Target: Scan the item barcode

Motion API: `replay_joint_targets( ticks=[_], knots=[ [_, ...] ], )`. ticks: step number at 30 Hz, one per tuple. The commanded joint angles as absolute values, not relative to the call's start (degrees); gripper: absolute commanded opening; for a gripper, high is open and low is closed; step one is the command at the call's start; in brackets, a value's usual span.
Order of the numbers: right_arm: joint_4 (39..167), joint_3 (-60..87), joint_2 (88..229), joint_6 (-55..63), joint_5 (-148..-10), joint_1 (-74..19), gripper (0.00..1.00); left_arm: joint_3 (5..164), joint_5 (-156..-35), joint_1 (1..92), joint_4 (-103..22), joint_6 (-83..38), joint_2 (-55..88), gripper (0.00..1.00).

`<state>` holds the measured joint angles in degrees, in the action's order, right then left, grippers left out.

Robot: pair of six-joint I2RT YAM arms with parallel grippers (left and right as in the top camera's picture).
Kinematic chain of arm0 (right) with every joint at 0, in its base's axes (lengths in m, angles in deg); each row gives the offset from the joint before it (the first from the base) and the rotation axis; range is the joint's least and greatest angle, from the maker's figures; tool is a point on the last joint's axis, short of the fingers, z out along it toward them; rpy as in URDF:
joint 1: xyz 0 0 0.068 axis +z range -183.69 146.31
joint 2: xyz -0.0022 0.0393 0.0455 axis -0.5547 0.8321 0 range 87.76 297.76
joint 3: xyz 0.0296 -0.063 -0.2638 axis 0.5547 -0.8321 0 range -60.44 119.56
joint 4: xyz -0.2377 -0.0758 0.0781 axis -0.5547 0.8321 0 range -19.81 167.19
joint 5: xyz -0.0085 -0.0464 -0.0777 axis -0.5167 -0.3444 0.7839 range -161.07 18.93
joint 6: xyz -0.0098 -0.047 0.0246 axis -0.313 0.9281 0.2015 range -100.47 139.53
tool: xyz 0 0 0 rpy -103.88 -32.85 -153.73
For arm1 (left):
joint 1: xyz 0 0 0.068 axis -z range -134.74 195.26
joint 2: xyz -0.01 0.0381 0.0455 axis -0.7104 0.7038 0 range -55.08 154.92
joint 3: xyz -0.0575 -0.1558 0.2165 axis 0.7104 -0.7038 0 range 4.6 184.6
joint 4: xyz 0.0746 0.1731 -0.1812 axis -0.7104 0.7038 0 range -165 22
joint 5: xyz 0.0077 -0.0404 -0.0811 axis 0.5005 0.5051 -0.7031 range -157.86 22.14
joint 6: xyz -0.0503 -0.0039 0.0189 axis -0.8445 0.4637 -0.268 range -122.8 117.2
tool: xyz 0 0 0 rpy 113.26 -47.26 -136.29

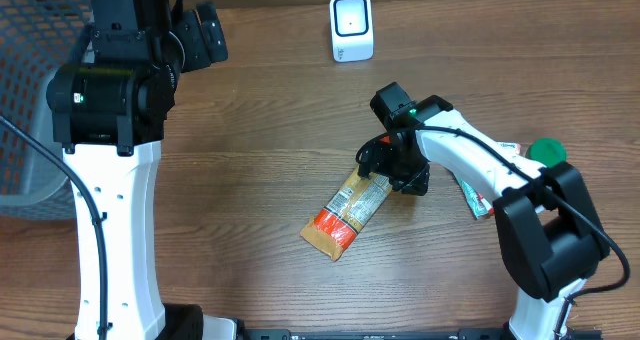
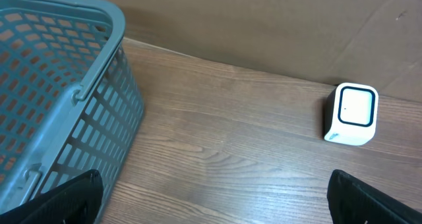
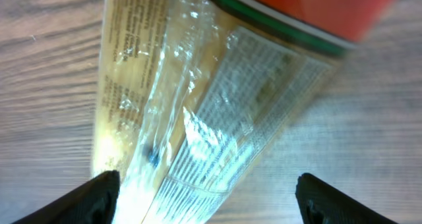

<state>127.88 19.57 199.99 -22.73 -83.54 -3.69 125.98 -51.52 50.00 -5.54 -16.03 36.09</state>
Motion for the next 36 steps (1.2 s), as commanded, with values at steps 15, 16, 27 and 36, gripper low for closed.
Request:
replay_joint_targets(
  ticks=[15, 16, 27, 36],
  knots=[
    [114.26, 11.92, 197.12, -30.38, -71.06, 4.75, 0.79, 126.53, -50.95, 49.78, -5.57, -14.98, 35.92, 1.0],
    [113.45, 11.92, 197.12, -27.69, -68.7, 5.14, 0.77, 126.53, -50.95, 49.78, -5.57, -14.98, 35.92, 1.0],
    [108.64, 11.92, 197.12, 5.86, -58.2, 5.14, 0.77, 126.53, -50.95, 49.78, -5.57, -14.98, 35.92, 1.0],
    [111.92, 14.61, 197.04, -2.65, -60.54, 5.14, 0.81, 126.53, -50.93, 49.78, -5.57, -14.98, 35.92, 1.0]
  ],
)
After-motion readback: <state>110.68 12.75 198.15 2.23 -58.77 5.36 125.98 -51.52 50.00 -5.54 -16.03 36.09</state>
